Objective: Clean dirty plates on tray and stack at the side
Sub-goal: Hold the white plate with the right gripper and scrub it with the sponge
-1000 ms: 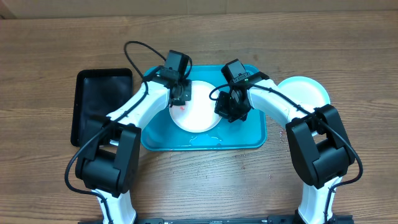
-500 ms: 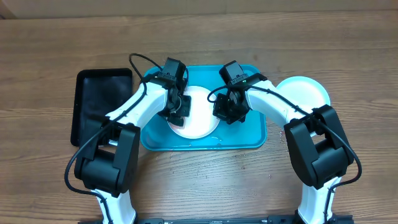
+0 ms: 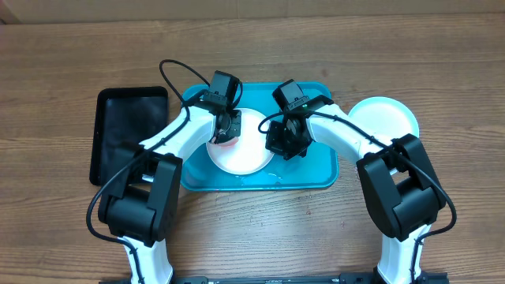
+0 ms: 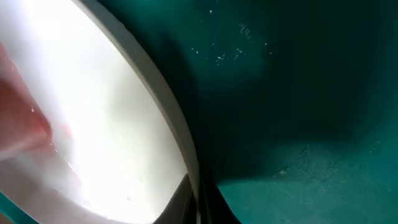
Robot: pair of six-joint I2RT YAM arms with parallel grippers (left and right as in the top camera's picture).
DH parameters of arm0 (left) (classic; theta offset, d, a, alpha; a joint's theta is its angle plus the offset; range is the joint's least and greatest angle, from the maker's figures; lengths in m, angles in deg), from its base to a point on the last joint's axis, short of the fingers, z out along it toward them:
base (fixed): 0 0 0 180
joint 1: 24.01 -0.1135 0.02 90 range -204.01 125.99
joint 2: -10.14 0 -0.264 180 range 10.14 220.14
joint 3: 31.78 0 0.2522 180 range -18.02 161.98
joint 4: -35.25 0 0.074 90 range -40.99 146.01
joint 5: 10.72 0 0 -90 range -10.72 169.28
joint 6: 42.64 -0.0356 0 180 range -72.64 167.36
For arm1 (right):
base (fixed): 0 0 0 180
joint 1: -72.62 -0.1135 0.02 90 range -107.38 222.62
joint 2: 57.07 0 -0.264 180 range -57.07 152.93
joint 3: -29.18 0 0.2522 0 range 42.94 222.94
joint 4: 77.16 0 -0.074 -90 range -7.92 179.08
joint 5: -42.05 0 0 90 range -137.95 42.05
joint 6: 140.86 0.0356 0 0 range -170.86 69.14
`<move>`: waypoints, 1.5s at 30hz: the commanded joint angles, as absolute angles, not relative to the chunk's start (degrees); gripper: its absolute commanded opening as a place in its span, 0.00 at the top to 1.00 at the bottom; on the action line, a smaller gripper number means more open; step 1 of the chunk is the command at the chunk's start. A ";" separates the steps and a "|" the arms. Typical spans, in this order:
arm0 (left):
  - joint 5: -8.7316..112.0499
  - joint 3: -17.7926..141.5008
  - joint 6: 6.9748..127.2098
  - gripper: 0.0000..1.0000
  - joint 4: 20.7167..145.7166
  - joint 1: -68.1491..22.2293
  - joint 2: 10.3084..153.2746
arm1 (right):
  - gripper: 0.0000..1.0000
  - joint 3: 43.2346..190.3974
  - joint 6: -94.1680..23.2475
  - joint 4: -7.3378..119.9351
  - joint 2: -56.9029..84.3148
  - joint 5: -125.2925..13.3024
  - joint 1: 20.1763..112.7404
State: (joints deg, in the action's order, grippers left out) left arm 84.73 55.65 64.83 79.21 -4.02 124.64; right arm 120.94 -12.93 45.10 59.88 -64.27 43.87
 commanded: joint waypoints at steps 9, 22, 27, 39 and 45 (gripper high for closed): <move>51.59 56.28 44.74 0.96 99.47 -4.13 131.29 | 0.96 119.82 -13.34 45.69 61.74 -64.11 43.39; 81.58 66.60 63.48 0.96 94.42 -4.15 131.29 | 0.96 119.82 -13.36 45.67 61.74 -64.11 43.39; 101.58 67.80 72.06 0.96 96.25 -4.11 131.29 | 0.96 119.82 -13.36 45.69 61.74 -64.11 43.39; 48.66 67.80 41.90 0.96 105.87 -4.02 131.31 | 0.96 119.82 -13.36 45.71 61.74 -64.11 43.39; 62.52 67.82 52.90 0.96 96.80 -4.22 131.31 | 0.96 119.82 -13.36 45.67 61.74 -64.11 43.39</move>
State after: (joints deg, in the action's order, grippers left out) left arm 58.72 67.21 49.14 99.01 -4.15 130.50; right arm 120.76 -13.38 45.99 59.90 -64.68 43.69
